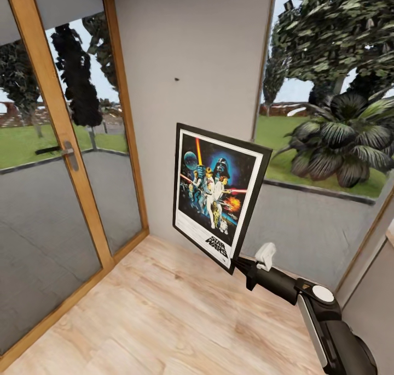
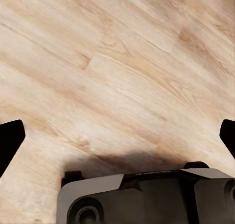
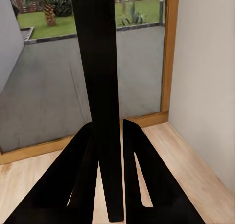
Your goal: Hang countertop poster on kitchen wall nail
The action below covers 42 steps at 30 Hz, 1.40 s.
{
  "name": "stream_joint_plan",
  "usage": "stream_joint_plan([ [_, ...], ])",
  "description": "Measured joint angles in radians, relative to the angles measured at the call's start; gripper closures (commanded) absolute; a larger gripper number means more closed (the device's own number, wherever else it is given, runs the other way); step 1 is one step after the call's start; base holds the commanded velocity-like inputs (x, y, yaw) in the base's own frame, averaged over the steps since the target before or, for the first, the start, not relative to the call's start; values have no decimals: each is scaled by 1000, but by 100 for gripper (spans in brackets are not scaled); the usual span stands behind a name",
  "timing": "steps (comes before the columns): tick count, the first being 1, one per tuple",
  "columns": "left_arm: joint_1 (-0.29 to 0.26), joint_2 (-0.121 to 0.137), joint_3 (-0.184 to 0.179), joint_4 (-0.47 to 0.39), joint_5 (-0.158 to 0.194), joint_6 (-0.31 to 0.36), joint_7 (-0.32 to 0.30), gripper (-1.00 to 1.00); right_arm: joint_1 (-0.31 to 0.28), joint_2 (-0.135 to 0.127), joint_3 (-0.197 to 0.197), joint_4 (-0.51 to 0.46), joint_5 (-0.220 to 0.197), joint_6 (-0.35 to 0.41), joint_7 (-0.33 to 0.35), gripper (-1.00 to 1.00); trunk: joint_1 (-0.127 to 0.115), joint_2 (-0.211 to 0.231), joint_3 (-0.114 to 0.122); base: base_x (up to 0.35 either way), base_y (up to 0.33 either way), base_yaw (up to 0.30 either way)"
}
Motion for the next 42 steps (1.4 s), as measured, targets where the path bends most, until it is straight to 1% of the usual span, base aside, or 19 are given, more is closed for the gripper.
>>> stream_joint_plan([
  [23, 0, 0, 0, 0, 0, 0, 0, -100, 0, 0, 0, 0, 0, 0, 0, 100, 0, 0, 1, 205, 304, -10],
  [30, 0, 0, 0, -1, 0, -4, -2, -100, 0, 0, 1, 0, 0, 0, 1, 100, 0, 0, 6, 176, 237, -198],
  [42, 0, 0, 1, -1, 0, -8, -3, -100, 0, 0, 2, -1, 0, 2, 2, 100, 0, 0, 16, 37, 39, -260],
])
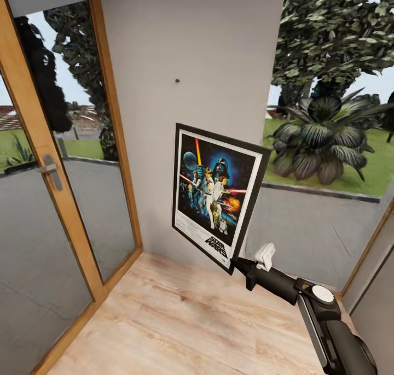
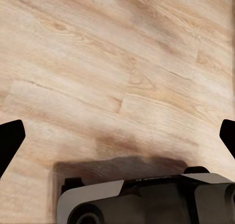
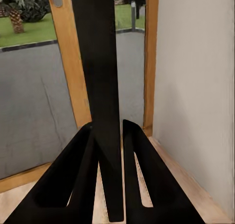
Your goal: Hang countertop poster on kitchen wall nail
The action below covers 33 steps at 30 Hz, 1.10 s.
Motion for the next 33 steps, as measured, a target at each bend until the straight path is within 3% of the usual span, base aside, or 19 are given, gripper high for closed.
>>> stream_joint_plan([
  [11, 0, 0, -1, 0, 0, 2, 0, -100, 0, 0, 0, 0, 0, 0, 0, 100, 0, -1, 8, 195, 202, -233],
  [26, 0, 0, 0, 0, 0, 4, 0, -100, -1, 0, 1, 0, 0, 1, 1, 100, 0, -1, 9, 217, 236, -17],
  [33, 0, 0, 1, 0, 0, 0, 0, -100, 0, -3, 0, 0, -1, 3, 10, 100, 0, -1, 9, 64, 67, 0],
])
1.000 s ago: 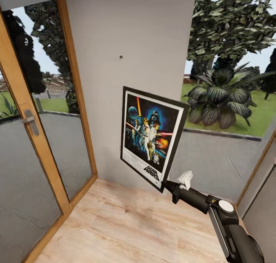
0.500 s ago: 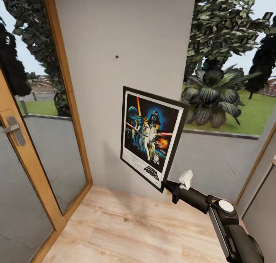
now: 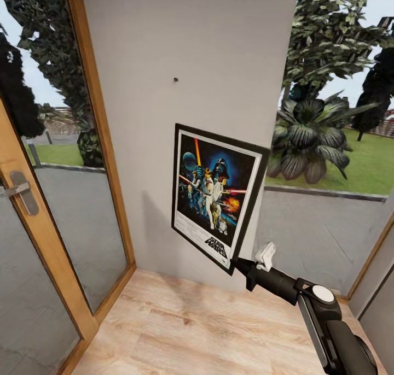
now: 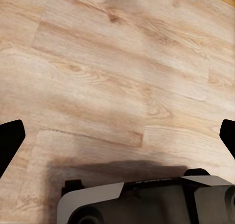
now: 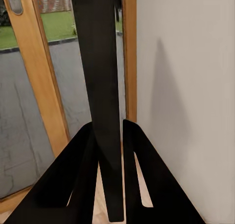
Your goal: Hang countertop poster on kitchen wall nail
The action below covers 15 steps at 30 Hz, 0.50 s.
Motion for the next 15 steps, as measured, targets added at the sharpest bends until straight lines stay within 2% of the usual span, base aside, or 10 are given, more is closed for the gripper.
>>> stream_joint_plan([
  [5, 0, 0, 2, 0, 1, 0, 0, -100, -1, -2, -1, 0, -1, 2, 4, 100, 0, 0, 0, 2, 2, 0],
  [10, 0, 0, 2, 0, 1, 0, -1, -100, -17, -3, 0, -4, -1, 14, 38, 100, 0, 0, 0, 0, 0, 0],
  [15, 0, 1, 2, 0, 1, 0, -1, -100, -94, -14, 0, -8, -2, 110, 115, 100, 0, 0, 0, 0, 0, 0],
])
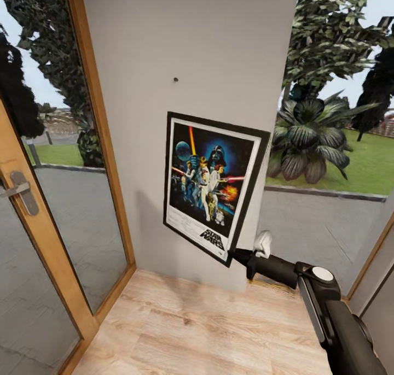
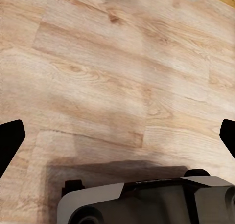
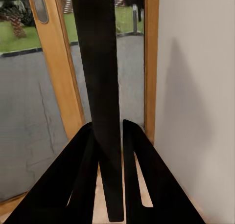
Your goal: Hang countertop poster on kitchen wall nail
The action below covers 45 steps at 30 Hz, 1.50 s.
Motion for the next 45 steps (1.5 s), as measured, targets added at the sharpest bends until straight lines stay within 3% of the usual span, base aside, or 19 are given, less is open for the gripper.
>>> stream_joint_plan([
  [14, 0, 2, 2, -1, -1, -1, -1, -100, -212, -83, -1, 3, 0, 183, 112, 100, 0, 0, 0, 0, 0, 0],
  [21, 0, 3, 2, 1, -2, -2, -1, -100, -302, -98, 2, 7, 2, 246, 141, 100, 0, 0, 0, 0, 0, 0],
  [25, 0, 3, 1, 1, -3, -2, -1, -100, -348, -98, 35, 7, 2, 269, 145, 100, 0, 0, 0, 0, 0, 0],
  [45, 0, 3, 3, -2, -1, -2, -2, -100, -363, -98, 46, 31, -1, 271, 146, 100, 0, 0, 0, 0, 0, 0],
])
